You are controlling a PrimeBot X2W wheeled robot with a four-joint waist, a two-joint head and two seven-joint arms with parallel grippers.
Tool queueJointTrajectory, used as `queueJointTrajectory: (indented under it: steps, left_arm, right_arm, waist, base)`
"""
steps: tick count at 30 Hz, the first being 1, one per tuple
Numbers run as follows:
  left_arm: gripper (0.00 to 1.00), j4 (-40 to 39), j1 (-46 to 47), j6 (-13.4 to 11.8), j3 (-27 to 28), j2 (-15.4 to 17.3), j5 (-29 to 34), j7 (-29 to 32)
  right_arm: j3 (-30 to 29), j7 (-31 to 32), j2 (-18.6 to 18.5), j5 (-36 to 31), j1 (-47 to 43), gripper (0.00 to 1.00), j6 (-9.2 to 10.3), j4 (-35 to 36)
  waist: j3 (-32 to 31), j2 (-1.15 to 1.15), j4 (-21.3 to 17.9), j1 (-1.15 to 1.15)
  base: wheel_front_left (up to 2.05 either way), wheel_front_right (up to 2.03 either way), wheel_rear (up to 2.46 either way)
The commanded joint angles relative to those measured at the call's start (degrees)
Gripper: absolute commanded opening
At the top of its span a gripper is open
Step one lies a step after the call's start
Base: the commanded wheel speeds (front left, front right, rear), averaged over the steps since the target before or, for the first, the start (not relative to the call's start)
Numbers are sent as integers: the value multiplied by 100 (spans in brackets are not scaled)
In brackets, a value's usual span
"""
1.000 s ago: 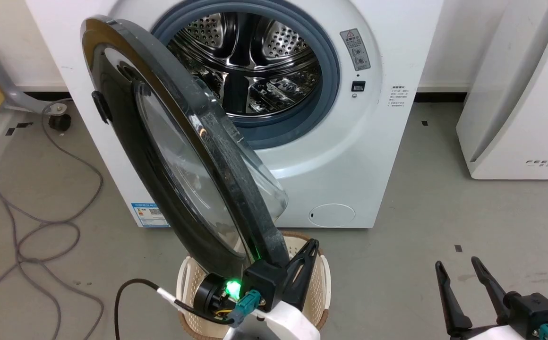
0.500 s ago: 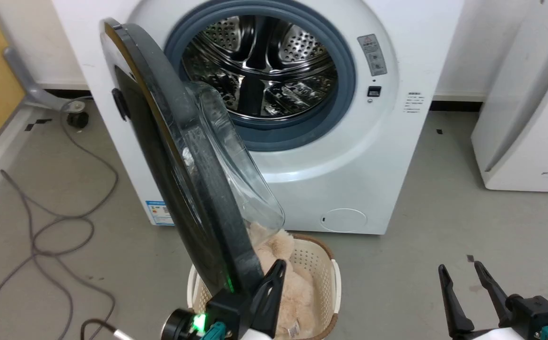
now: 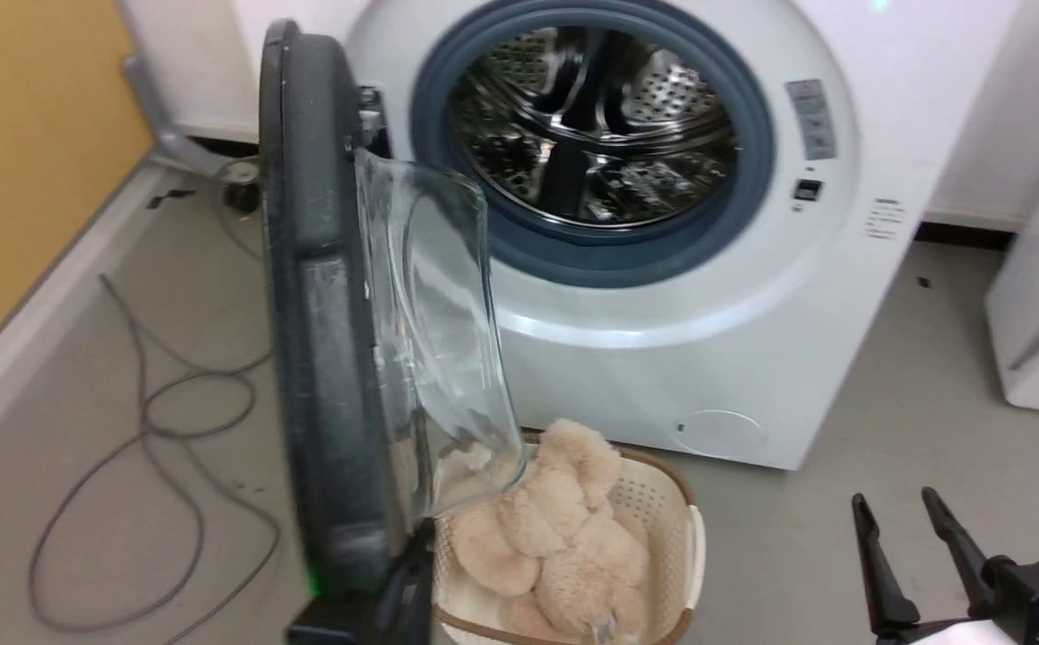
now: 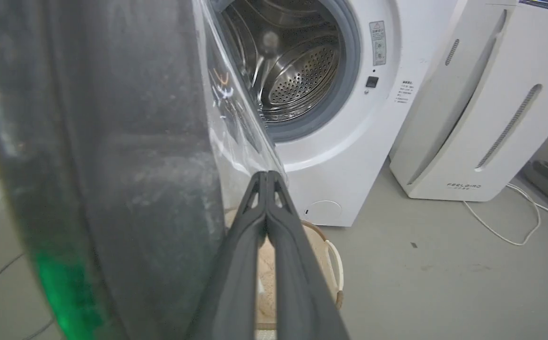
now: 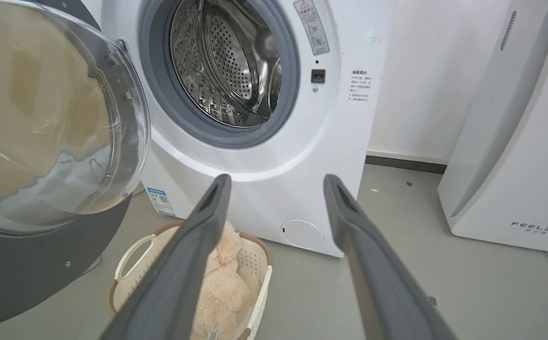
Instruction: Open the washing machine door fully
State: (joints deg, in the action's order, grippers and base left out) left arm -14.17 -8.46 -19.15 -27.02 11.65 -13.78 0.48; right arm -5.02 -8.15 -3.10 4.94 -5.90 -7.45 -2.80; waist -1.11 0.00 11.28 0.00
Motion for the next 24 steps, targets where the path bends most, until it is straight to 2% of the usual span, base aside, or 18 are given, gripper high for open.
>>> queueJointTrajectory:
  steps: [1, 7, 13, 19, 24]
  left_arm:
    - [0, -49, -81, -71, 106, 72, 26, -20]
    - [0, -220, -208, -254, 485, 357, 70, -77]
    - [0, -24, -119, -334, 1071, 627, -70, -347]
    - [0, 657, 125, -229, 1760, 811, -485, -884]
    - [0, 1304, 484, 77, 2249, 957, -875, -1318]
  right_arm:
    - [-19, 5, 23, -36, -130, 100, -3, 63]
    - [-126, 86, 23, -31, -168, 100, -3, 242]
    - [-92, 86, 23, -69, -124, 100, -3, 397]
    - [-18, 129, 23, -73, -104, 100, -3, 553]
    - [9, 193, 23, -70, -116, 100, -3, 696]
  waist:
    - [-10, 0, 157, 0]
    - [35, 0, 499, 0]
    - [95, 0, 627, 0]
    - [138, 0, 594, 0]
    - [185, 0, 536, 0]
  base:
    - [0, 0, 0]
    - [0, 0, 0]
    - [0, 0, 0]
    - [0, 0, 0]
    - [0, 0, 0]
